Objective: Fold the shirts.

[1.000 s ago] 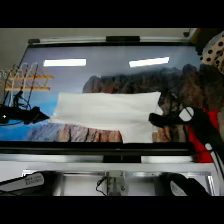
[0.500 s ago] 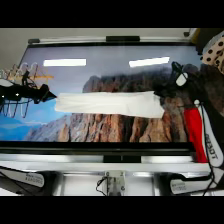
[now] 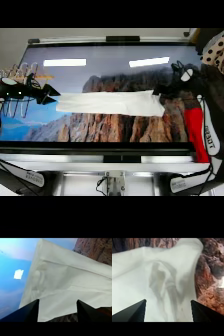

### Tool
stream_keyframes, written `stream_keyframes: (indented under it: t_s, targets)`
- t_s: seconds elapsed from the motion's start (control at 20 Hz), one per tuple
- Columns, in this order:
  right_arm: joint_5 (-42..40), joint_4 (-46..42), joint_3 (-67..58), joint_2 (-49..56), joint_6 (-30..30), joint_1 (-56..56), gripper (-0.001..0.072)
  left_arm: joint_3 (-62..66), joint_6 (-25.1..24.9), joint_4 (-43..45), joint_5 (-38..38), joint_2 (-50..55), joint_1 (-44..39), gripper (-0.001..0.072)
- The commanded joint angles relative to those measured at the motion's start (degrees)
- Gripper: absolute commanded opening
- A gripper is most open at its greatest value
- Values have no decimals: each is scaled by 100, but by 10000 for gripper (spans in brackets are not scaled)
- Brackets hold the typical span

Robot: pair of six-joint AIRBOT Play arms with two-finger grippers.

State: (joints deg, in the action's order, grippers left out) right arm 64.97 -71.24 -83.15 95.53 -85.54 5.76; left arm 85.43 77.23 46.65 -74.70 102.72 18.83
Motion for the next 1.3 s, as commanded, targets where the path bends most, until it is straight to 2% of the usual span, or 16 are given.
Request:
stream_keyframes:
  t_s: [0.0, 0.25, 0.55, 0.7, 0.75, 0.85, 0.9, 0.95, 1.0, 1.05, 1.1, 1.25]
  targets:
    - [870, 199, -15, 48, 437, 549, 671, 251, 0, 2, -643, -142, 92, 459]
    - [866, 1132, -17, 592, 1025, 627, 691, 251, -2, 2, -706, -629, -79, 459]
    - [498, 1340, -17, 1134, 1043, 481, 691, 251, -2, 2, -704, -767, -286, 458]
    - [597, 1373, -15, 1290, 1051, 267, 674, 251, 0, 2, -699, -767, -389, 459]
    - [603, 1351, -17, 1316, 1071, 173, 574, 251, 0, 2, -702, -767, -428, 459]
    - [610, 1327, -48, 1316, 1067, 4, 149, 251, 0, -2, -702, -767, -525, 458]
    - [730, 1377, -138, 1314, 1060, -44, 65, 251, 0, -2, -704, -767, -592, 458]
    - [876, 1425, -256, 1257, 1069, -52, 65, 251, -2, -17, -704, -767, -671, 456]
    - [994, 1473, -378, 1128, 1099, -70, 65, 249, -4, -42, -702, -765, -785, 386]
    - [1102, 1532, -507, 964, 1106, -74, 65, 247, -31, -68, -702, -758, -925, 109]
    - [1226, 1576, -645, 743, 1104, -74, 64, 245, -138, -155, -675, -745, -1108, 33]
    - [1622, 1646, -820, -20, 835, -74, 65, 245, -260, -636, -479, -568, -1952, 33]
